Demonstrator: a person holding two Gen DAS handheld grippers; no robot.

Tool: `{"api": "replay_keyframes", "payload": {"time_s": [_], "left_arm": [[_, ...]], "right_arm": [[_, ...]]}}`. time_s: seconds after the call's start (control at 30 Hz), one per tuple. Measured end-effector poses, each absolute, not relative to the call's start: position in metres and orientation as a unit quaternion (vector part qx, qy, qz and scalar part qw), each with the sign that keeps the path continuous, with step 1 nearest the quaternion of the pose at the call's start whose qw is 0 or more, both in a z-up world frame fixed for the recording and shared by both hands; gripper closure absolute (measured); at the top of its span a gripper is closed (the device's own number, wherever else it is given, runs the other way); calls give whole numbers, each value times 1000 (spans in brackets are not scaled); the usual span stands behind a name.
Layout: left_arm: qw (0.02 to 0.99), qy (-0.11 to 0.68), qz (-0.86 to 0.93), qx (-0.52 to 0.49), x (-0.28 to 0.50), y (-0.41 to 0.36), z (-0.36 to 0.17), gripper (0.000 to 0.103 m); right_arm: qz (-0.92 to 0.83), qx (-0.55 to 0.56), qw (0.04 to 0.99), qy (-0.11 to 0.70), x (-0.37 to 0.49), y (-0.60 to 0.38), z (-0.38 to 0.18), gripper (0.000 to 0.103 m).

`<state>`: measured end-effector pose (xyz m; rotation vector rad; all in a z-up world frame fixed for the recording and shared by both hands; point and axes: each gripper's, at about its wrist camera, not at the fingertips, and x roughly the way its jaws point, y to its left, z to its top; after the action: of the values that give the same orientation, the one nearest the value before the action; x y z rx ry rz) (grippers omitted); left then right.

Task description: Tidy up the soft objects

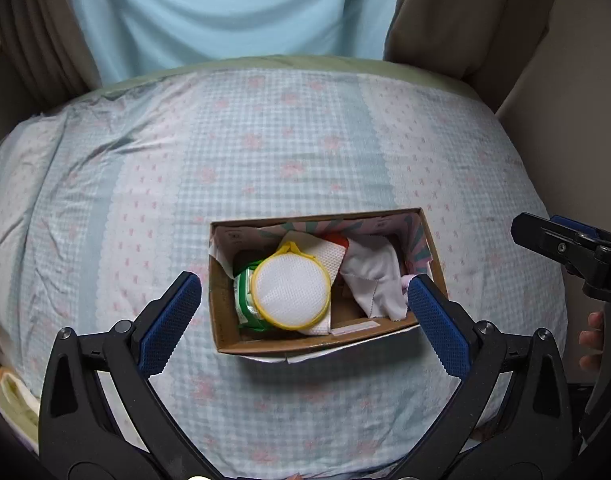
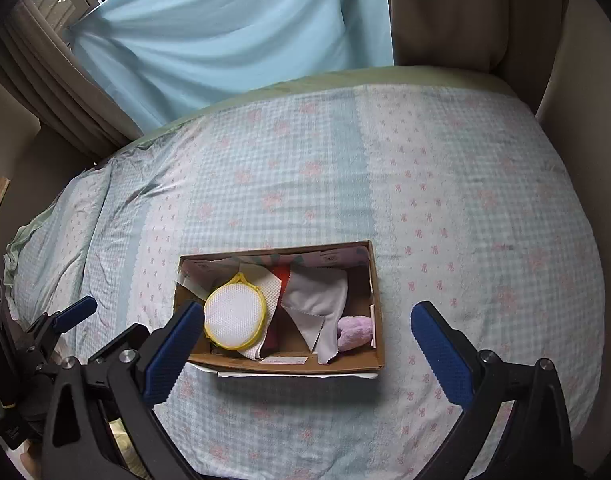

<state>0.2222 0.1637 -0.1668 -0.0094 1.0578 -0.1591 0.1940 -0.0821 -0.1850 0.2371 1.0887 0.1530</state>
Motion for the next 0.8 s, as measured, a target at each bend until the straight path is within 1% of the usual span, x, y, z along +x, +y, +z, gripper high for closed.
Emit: {"api": "replay_keyframes", "payload": {"time_s": [0.2,0.37,0.57,0.8], "left_arm": [[904,424,-51,-9,186,151,-88,0],[928,370,-51,-5,154,136,-40,0],[945,323,-59,-3,119,119,-4,0],[952,302,-58,-4,100,110,9,0]], "right_arm": [[60,70,898,431,149,-106,-102,0],[41,46,923,379,113,-122,-58,0],[14,40,939,342,79,-141,-34,0],[-4,29,947,319,61,-151,-27,0]]}}
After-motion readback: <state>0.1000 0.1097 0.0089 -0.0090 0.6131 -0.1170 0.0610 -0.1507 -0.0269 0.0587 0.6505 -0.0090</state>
